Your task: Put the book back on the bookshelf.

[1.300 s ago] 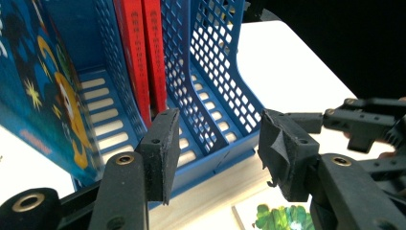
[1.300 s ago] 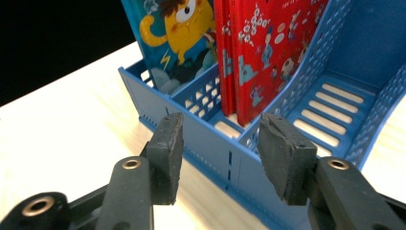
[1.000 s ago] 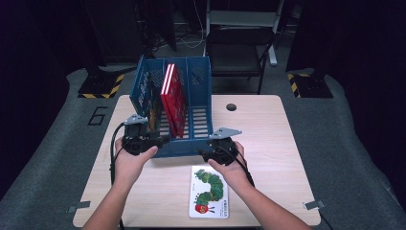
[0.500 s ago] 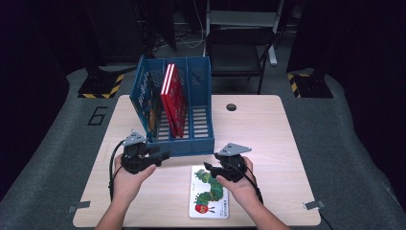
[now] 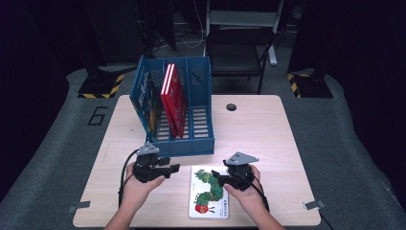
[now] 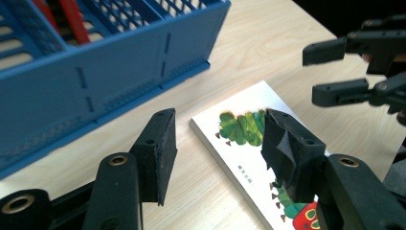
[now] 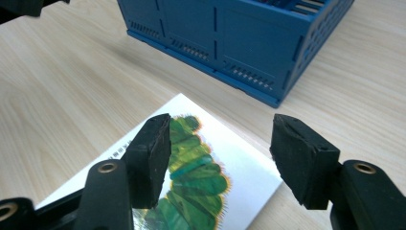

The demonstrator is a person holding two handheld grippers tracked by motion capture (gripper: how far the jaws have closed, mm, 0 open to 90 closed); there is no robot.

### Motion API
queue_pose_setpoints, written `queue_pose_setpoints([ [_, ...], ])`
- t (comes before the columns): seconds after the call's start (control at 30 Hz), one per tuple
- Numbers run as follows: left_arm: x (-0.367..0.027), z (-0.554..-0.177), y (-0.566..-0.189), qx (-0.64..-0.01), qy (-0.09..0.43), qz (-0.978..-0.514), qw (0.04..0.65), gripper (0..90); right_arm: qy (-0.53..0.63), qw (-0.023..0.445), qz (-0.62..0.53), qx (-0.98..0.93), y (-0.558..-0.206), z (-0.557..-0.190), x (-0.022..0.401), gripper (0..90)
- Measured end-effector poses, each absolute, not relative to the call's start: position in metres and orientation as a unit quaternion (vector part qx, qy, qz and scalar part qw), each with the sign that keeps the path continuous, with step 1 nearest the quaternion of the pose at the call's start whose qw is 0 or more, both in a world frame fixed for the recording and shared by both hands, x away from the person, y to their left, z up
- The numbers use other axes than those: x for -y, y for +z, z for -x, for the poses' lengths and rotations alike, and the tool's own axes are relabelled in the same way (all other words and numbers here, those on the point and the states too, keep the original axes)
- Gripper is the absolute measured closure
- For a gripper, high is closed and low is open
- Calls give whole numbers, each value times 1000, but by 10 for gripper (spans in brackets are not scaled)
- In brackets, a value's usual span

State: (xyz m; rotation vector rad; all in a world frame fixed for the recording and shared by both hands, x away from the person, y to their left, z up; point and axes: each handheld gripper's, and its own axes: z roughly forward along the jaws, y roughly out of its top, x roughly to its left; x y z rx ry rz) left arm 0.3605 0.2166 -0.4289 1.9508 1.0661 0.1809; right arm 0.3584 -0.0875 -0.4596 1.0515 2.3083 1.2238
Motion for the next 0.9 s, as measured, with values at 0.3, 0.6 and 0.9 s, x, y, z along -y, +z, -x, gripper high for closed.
queue_pose_setpoints([
  [0.3, -199, -367, -462, -430, 47, -795, 425, 447, 412, 152, -387, -811, -477, -361, 97, 368],
  [0.6, -184, -375, -490, -431, 30, -804, 408, 432, 394, 138, -414, -809, -494, -363, 104, 326],
  [0.9, -166, -378, -504, -415, 29, -823, 388, 411, 398, 97, -446, -796, -502, -367, 106, 308],
])
